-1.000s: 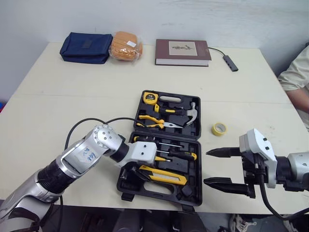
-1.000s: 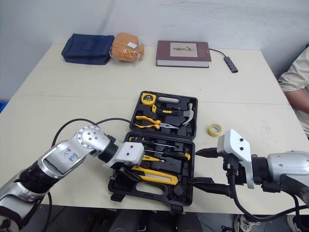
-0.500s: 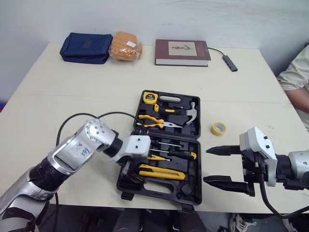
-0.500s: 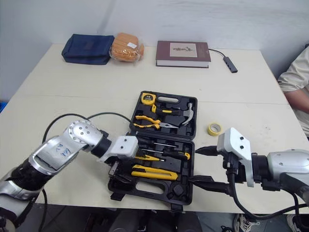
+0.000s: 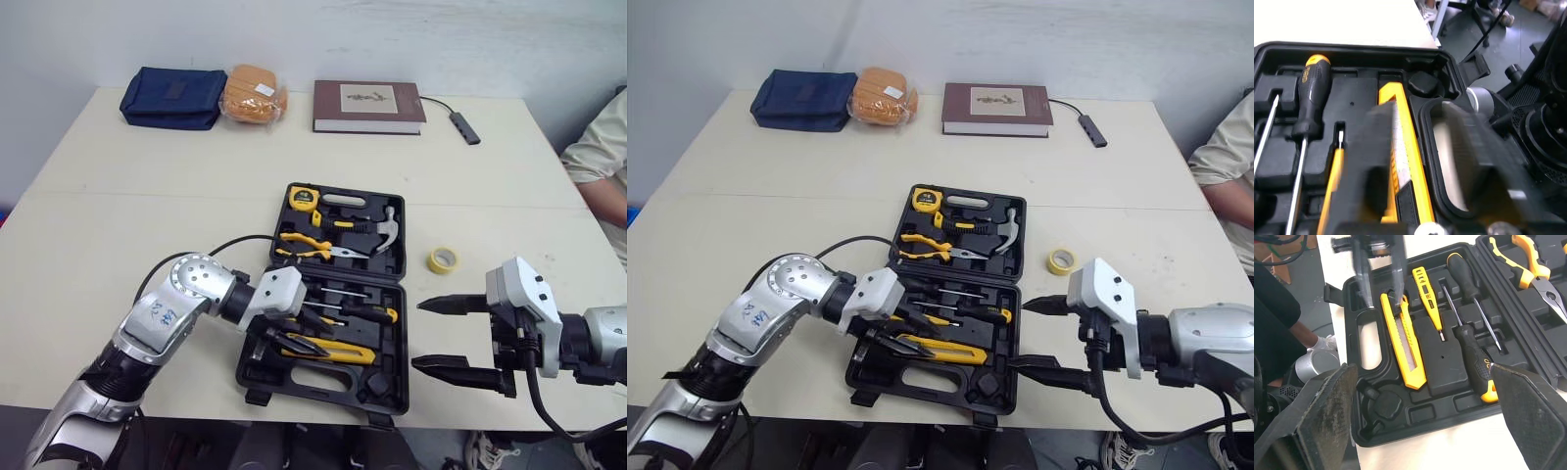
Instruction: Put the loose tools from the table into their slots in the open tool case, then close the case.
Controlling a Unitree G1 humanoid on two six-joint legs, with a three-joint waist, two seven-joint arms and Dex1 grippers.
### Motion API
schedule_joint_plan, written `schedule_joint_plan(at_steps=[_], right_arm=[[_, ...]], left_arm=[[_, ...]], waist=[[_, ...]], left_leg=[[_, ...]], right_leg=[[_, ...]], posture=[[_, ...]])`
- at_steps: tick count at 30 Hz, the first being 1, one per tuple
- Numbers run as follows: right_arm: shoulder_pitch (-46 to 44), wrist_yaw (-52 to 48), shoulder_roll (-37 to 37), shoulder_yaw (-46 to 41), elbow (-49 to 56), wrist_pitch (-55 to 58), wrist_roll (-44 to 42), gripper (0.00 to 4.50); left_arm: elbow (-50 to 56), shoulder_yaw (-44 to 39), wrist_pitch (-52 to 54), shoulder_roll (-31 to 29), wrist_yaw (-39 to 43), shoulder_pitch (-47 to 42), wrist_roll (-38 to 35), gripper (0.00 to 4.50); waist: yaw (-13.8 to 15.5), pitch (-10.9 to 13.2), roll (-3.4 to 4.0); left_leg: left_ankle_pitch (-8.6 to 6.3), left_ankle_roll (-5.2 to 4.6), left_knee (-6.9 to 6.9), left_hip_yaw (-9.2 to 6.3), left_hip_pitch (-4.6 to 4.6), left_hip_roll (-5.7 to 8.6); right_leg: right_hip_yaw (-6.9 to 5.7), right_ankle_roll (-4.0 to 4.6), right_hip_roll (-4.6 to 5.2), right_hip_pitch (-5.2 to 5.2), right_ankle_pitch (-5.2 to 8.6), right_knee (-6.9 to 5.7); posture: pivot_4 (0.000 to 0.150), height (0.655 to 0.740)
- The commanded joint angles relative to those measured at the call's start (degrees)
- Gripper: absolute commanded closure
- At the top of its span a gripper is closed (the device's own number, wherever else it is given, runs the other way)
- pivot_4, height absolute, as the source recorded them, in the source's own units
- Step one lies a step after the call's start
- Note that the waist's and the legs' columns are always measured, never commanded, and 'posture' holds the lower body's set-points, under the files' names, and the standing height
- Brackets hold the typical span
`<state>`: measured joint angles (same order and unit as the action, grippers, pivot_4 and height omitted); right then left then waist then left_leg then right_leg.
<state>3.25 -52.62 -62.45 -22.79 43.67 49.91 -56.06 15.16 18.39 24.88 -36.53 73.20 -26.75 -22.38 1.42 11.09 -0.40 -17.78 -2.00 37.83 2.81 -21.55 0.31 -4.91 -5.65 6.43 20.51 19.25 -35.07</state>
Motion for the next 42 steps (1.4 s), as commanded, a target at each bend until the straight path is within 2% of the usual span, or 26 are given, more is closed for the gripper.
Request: schedule_joint_plan(at_steps=[1,11,23,27,32,38,42], right_arm=[[-0.71,0.15,0.23,-0.19,1.42,-0.93,-1.08,0.0],[-1.25,0.95,0.16,0.18,1.9,-0.72,-1.89,0.0],[-0.58,1.39,0.28,0.33,2.72,-0.76,-2.47,0.0],[-0.43,1.44,0.2,0.39,2.77,-0.82,-2.45,0.0],[0.76,1.37,0.29,-0.22,2.33,-1.3,-0.99,0.0],[4.44,3.08,3.14,-2.88,-1.89,-4.35,4.92,0.0],[8.32,3.2,5.85,-8.56,-7.74,-6.7,9.01,0.0]], left_arm=[[-2.35,-0.73,-4.68,2.95,-0.81,2.26,-0.15,4.46],[-9.13,2.64,-14.18,2.2,0.76,4.54,7.71,4.46],[-12.54,8.16,-14.34,-1.74,-2.97,4.09,18.91,4.46],[-14.72,9.56,-14.08,-2.15,-5.16,3.63,21.72,4.46],[-8.18,4.86,-9.79,-1.66,-2.61,4.77,11.27,4.46],[-0.11,-10.09,1.15,-1.01,-5.08,6.68,-6.3,4.46],[1.88,-19.92,5.57,-5.71,-8.27,11.57,-9.73,2.77]], waist=[[0.03,0.0,0.0],[0.02,0.0,0.0],[-0.07,-0.06,0.07],[-0.02,-0.48,0.41],[-0.31,-0.73,0.49],[-0.17,-0.61,0.35],[-0.09,-0.6,0.34]], left_leg=[[-0.01,-0.01,0.02,0.0,-0.01,0.0],[-0.03,-0.02,0.03,-0.01,-0.01,0.0],[-0.05,-0.03,0.02,-0.02,0.18,-0.01],[-0.07,-0.07,0.02,-0.02,0.3,-0.02],[-0.21,-0.13,-0.01,-0.09,0.36,-0.03],[-0.13,-0.03,-0.04,-0.12,0.02,-0.03],[-0.14,-0.04,0.0,-0.12,0.01,-0.02]], right_leg=[[0.0,0.0,0.0,0.0,0.0,0.01],[-0.01,-0.01,0.0,0.0,-0.01,0.02],[0.02,-0.01,0.05,-0.15,-0.01,0.01],[0.03,-0.01,0.09,-0.29,-0.01,0.05],[0.03,0.0,0.1,-0.36,0.0,0.1],[-0.01,0.02,0.1,0.0,0.01,0.06],[-0.02,0.01,0.1,-0.05,0.0,0.1]], posture=[[0.15,0.74],[0.15,0.74],[0.15,0.74],[0.15,0.74],[0.15,0.74],[0.15,0.74],[0.15,0.74]])
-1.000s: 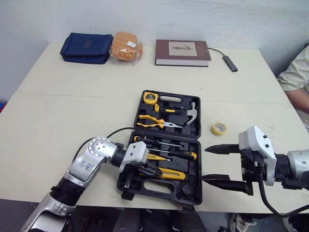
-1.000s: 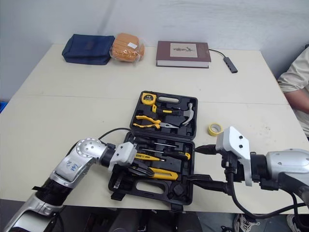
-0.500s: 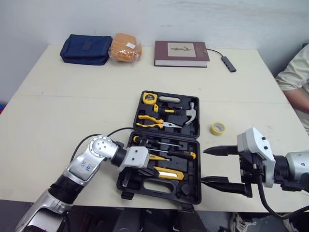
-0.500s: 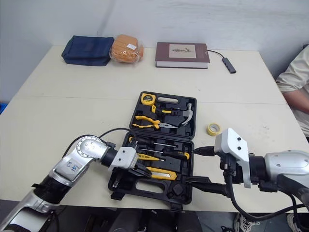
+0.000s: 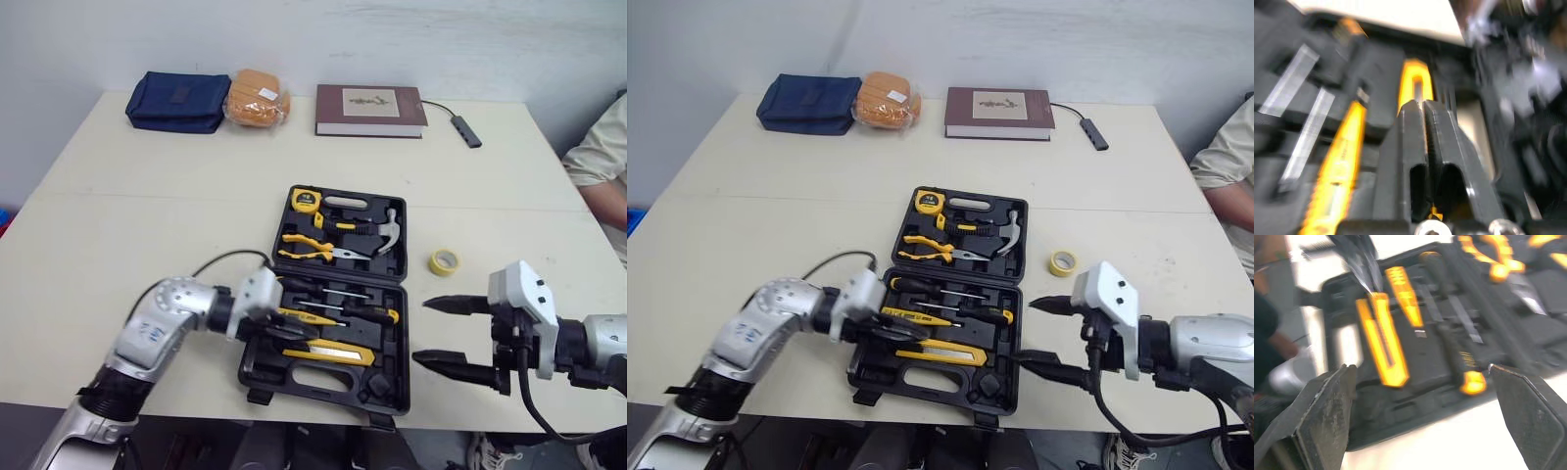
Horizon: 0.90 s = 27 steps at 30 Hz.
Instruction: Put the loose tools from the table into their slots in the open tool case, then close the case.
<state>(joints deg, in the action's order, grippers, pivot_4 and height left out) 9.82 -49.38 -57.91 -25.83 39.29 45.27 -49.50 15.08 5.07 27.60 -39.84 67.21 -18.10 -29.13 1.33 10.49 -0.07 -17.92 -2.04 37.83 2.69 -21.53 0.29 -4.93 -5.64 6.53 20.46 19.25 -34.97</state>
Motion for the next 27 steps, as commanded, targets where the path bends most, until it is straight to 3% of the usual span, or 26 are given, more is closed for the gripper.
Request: schedule_joint_plan(at_steps=[1,6,12,16,23,27], right_arm=[[2.5,-0.01,1.95,-7.05,-4.73,-2.27,2.87,0.0],[7.5,-1.22,4.41,-13.74,-10.94,-4.68,7.13,0.0],[13.22,-3.67,5.29,-22.7,-19.47,-8.41,12.19,0.0],[14.64,-5.75,4.56,-23.9,-23.98,-10.92,14.81,0.0],[9.45,-9.13,0.75,-19.92,-26.3,-11.91,15.95,0.0],[-0.7,-14.42,-7.9,-9.64,-24.16,-10.25,13.76,0.0]], left_arm=[[1.72,-8.68,3.82,-3.43,-3.35,4.37,-3.2,2.3],[-2.58,-18.37,2.14,-7.12,-6.42,12.45,-1.09,0.05],[-12.3,-28.31,0.61,-9.79,-11.14,17.05,1.2,0.05],[-11.81,-28.8,-2.83,-9.32,-11.17,16.11,1.44,0.05],[-5.83,-24.69,-1.74,-8.96,-9.88,11.27,-1.27,0.05],[-0.57,-20.15,1.91,-11.39,-4.56,6.51,-4.72,0.05]], waist=[[0.0,0.0,0.03],[0.0,0.03,0.04],[0.07,0.05,0.08],[0.08,0.05,0.09],[-0.36,0.15,0.27],[-1.46,0.27,0.44]], left_leg=[[0.0,0.0,0.0,0.01,0.01,0.01],[0.0,0.0,-0.06,0.01,0.02,0.01],[-0.05,-0.05,-0.41,0.02,0.08,0.01],[0.0,0.05,-0.69,0.03,0.1,0.02],[0.03,0.13,-0.72,0.06,0.13,0.02],[0.07,0.14,-0.69,0.11,0.15,0.02]], right_leg=[[0.0,0.0,0.0,-0.01,0.0,0.0],[-0.01,0.0,0.0,0.01,0.0,-0.01],[0.03,0.04,0.03,0.09,0.02,0.14],[0.03,0.06,0.04,0.14,0.03,0.32],[0.05,0.07,0.04,0.17,0.03,0.28],[0.06,0.07,0.04,0.17,0.03,0.15]], posture=[[0.15,0.74],[0.15,0.74],[0.15,0.74],[0.15,0.74],[0.15,0.74],[0.15,0.74]])
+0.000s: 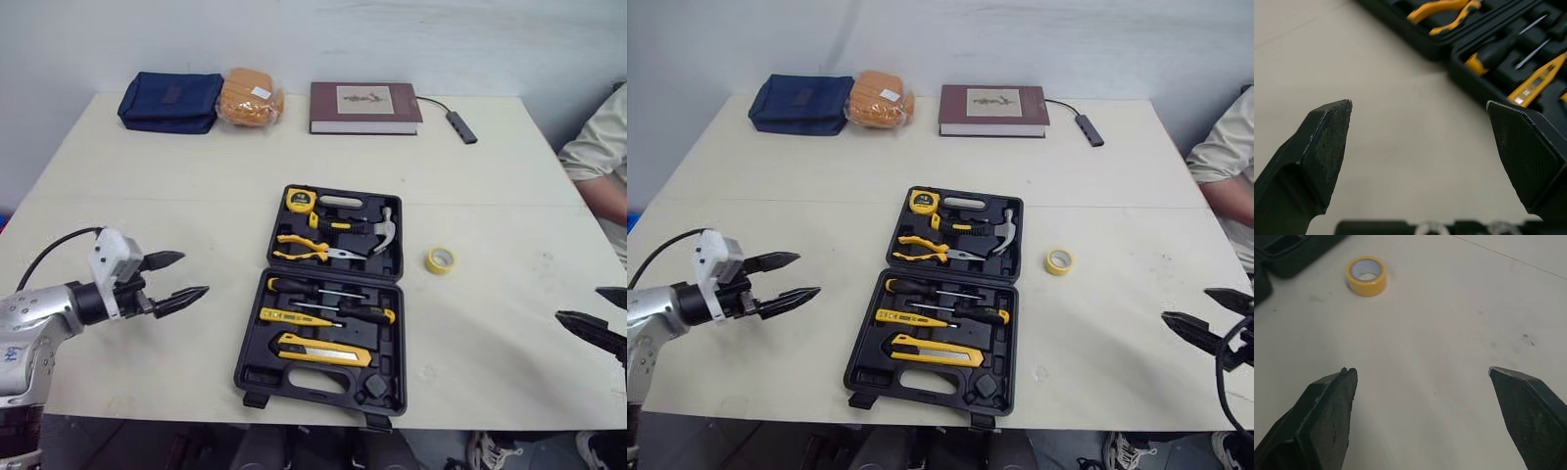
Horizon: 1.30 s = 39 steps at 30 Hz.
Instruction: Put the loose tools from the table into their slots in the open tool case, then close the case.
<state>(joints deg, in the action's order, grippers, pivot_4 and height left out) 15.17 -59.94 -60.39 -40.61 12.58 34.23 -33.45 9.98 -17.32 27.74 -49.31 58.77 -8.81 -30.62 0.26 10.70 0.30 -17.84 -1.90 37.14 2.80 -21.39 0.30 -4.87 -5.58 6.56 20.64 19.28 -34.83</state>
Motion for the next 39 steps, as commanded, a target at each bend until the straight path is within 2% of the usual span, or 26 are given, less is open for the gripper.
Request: schedule_joint_plan(at_steps=[1,3,6,10,12,16,19,25,28,30,39], right_arm=[[-9.63,-5.55,-7.49,8.5,2.24,0.96,-2.65,0.0],[-16.8,-8.86,-10.69,15.59,0.85,0.37,-2.16,0.0],[-33.24,-14.94,-12.2,30.72,-3.14,-2.21,2.95,0.0],[-53.7,-22.64,-7.71,48.34,-13.62,-5.97,14.9,0.0],[-59.89,-26.46,-5.99,54.5,-19.36,-10.16,21.11,0.0],[-69.49,-30.2,-0.93,62.47,-32.06,-20.13,31.24,0.0],[-73.65,-30.66,3.04,64.78,-38.74,-23.27,34.68,0.0],[-76.33,-31.15,6.93,66.11,-46.45,-29.05,38.85,0.0],[-75.96,-32.01,6.99,66.14,-47.5,-30.79,39.61,0.83],[-75.48,-32.5,6.66,66.25,-47.14,-31.22,39.12,1.82],[-74.37,-31.88,8.55,66.12,-48.09,-32.27,41.09,1.82]], left_arm=[[5.11,3.91,2.29,-2.02,4.95,-4.46,-3.71,0.05],[5.58,7.41,2.59,-1.5,6.2,-8.37,-3.62,0.05],[5.6,12.54,3.11,0.88,7.23,-16.01,-3.8,0.05],[6.08,16.49,2.79,5.27,5.96,-23.38,-2.98,0.05],[6.78,18.28,1.89,7.11,5.08,-25.45,-1.76,0.05],[10.63,19.51,5.76,9.31,4.51,-27.35,-5.17,0.05],[12.18,20.2,6.24,9.06,5.56,-27.05,-5.76,0.05],[11.94,20.44,6.25,9.57,5.04,-27.26,-5.41,0.05],[12.34,20.36,6.17,10.0,4.43,-27.01,-5.31,0.0],[12.6,20.26,6.2,10.11,4.23,-26.8,-5.33,0.0],[12.22,20.05,5.48,10.27,3.99,-26.78,-5.14,0.0]], waist=[[-0.46,0.12,0.2],[-0.43,0.15,0.24],[-0.41,0.26,0.19],[-0.38,0.43,0.09],[-0.42,0.45,0.06],[-0.31,0.49,-0.01],[-0.44,0.56,-0.1],[-0.32,0.58,-0.13],[-0.32,0.58,-0.13],[-0.37,0.58,-0.13],[-0.45,0.58,-0.13]], left_leg=[[0.0,0.0,0.03,0.03,0.03,0.0],[0.01,-0.01,0.02,0.07,0.06,0.0],[0.04,0.06,0.01,0.08,0.04,0.01],[0.06,0.05,0.24,0.14,-0.13,0.05],[0.08,0.01,0.29,0.18,-0.18,0.06],[0.09,-0.01,0.61,0.17,-0.62,0.03],[0.09,-0.04,1.03,0.19,-1.21,0.04],[0.21,0.02,1.16,0.14,-1.13,0.02],[0.21,0.02,1.19,0.14,-1.12,0.02],[0.21,0.02,1.18,0.14,-1.12,0.02],[0.21,0.03,1.19,0.14,-1.09,0.02]], right_leg=[[0.02,0.0,0.0,-0.01,0.0,-0.04],[0.04,0.0,0.0,-0.01,0.0,-0.06],[0.02,0.0,-0.04,0.04,0.0,-0.08],[0.02,-0.06,-0.1,0.08,-0.03,-0.07],[0.02,-0.08,-0.13,0.07,-0.04,-0.19],[-0.05,-0.13,-0.24,0.34,-0.06,-0.27],[-0.08,-0.13,-0.23,0.93,-0.06,-0.73],[-0.13,-0.13,-0.23,0.9,-0.06,-1.01],[-0.12,-0.13,-0.23,0.89,-0.06,-1.04],[-0.12,-0.13,-0.23,0.89,-0.06,-1.03],[-0.11,-0.13,-0.24,0.89,-0.06,-1.06]], posture=[[0.15,0.74],[0.15,0.74],[0.15,0.74],[0.15,0.74],[0.15,0.74],[0.15,0.74],[0.15,0.74],[0.15,0.74],[0.15,0.74],[0.15,0.74],[0.15,0.74]])
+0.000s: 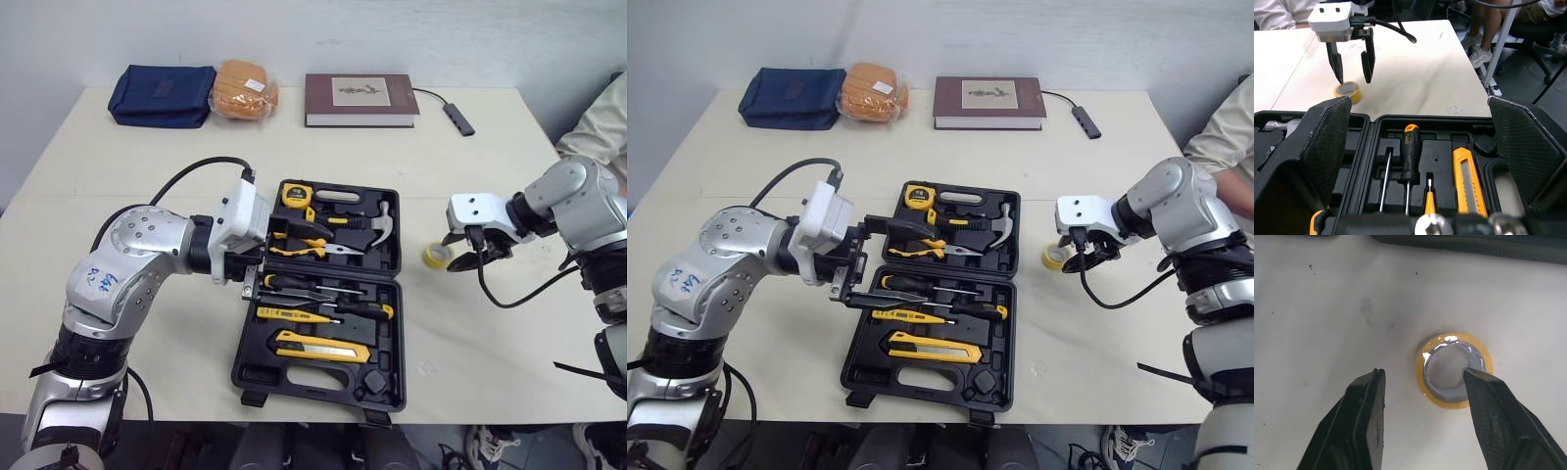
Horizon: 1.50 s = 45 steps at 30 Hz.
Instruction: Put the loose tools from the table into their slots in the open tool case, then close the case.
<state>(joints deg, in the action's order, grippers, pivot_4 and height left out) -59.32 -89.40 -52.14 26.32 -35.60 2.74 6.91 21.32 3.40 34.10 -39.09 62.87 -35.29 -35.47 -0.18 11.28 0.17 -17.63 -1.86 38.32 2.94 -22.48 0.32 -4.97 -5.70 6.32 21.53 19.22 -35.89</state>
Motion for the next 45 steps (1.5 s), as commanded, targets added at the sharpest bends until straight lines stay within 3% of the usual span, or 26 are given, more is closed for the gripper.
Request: schedule_joint_plan(at_steps=[1,8,11,14,15,20,25,28,31,36,45], right_arm=[[0.31,-2.31,0.56,-0.71,-0.01,-0.88,0.98,1.82],[0.45,-0.57,2.8,-1.09,-1.92,-1.7,2.55,1.82],[0.57,1.01,3.79,-1.5,-2.83,-2.65,3.15,2.71],[1.17,0.17,3.17,-1.5,-2.33,-3.62,3.57,4.3],[1.42,0.14,3.0,-1.89,-2.02,-3.79,3.38,4.46],[3.73,0.75,1.42,-6.09,5.27,-2.85,0.06,4.46],[15.14,-3.1,-4.03,-12.6,34.39,13.42,-15.88,4.46],[24.05,-1.2,-6.02,-16.54,51.52,22.19,-25.74,4.46],[33.4,3.09,-4.92,-18.89,61.91,25.61,-32.44,4.46],[41.86,8.43,-4.38,-16.25,67.3,22.68,-28.36,4.46],[45.02,10.5,-4.5,-11.84,68.43,20.46,-24.59,4.46]], left_arm=[[0.82,-0.6,-0.98,0.08,-0.07,-0.32,-0.27,0.0],[0.17,0.14,-1.41,0.63,-0.17,-0.88,0.32,0.0],[0.09,0.3,-1.55,0.83,-0.18,-1.01,0.53,0.0],[-0.23,0.48,-1.88,1.11,-0.24,-1.36,0.94,0.0],[-0.36,0.51,-1.95,1.34,-0.44,-1.6,0.97,0.0],[0.77,0.65,-1.25,1.53,-0.48,-0.8,0.12,0.0],[2.89,2.4,-1.94,-0.23,1.83,2.21,0.95,0.0],[3.94,4.97,-4.08,-1.56,4.57,4.5,2.7,0.0],[4.88,8.14,-5.5,-2.21,6.52,7.22,4.16,0.0],[5.67,10.81,-7.38,-3.01,8.67,9.79,5.85,0.0],[6.01,10.7,-7.03,-3.49,9.94,9.85,5.81,0.0]], waist=[[-0.02,0.0,0.0],[0.02,0.0,0.0],[0.0,0.0,0.0],[0.01,0.0,0.0],[0.01,0.0,0.0],[0.03,0.0,0.0],[0.19,0.0,0.0],[0.33,0.0,-0.01],[0.46,-0.01,-0.03],[0.56,-0.02,-0.04],[0.55,-0.02,-0.04]], left_leg=[[0.0,0.0,0.0,0.0,0.0,0.0],[0.0,0.0,0.0,0.01,0.0,0.0],[0.0,0.0,0.01,0.0,0.0,0.0],[0.0,0.0,0.01,0.0,0.0,0.0],[0.0,0.0,0.02,0.0,0.01,0.0],[0.0,0.0,0.06,0.0,0.01,0.0],[0.0,0.01,0.03,-0.06,0.0,-0.01],[0.0,0.01,0.04,-0.08,0.02,-0.01],[-0.01,0.02,0.05,-0.11,0.08,-0.01],[-0.01,0.01,0.07,-0.09,0.17,0.01],[-0.01,0.01,0.09,-0.09,0.21,0.01]], right_leg=[[0.0,0.0,0.0,0.0,0.0,0.0],[0.0,0.0,0.0,0.0,0.0,0.0],[0.0,0.0,-0.01,-0.01,0.0,0.0],[0.0,0.0,-0.01,0.0,0.0,-0.01],[0.0,0.0,-0.01,-0.01,0.0,-0.01],[0.01,0.0,-0.01,-0.02,0.0,-0.03],[-0.01,0.0,-0.01,-0.01,0.0,-0.02],[-0.01,0.0,0.0,-0.06,0.0,-0.02],[0.0,0.0,0.01,-0.15,0.0,-0.01],[0.04,0.0,0.04,-0.23,0.0,0.0],[0.06,0.0,0.03,-0.23,0.0,0.0]], posture=[[0.15,0.74],[0.15,0.74],[0.15,0.74],[0.15,0.74],[0.15,0.74],[0.15,0.74],[0.15,0.74],[0.15,0.74],[0.15,0.74],[0.15,0.74],[0.15,0.74]])
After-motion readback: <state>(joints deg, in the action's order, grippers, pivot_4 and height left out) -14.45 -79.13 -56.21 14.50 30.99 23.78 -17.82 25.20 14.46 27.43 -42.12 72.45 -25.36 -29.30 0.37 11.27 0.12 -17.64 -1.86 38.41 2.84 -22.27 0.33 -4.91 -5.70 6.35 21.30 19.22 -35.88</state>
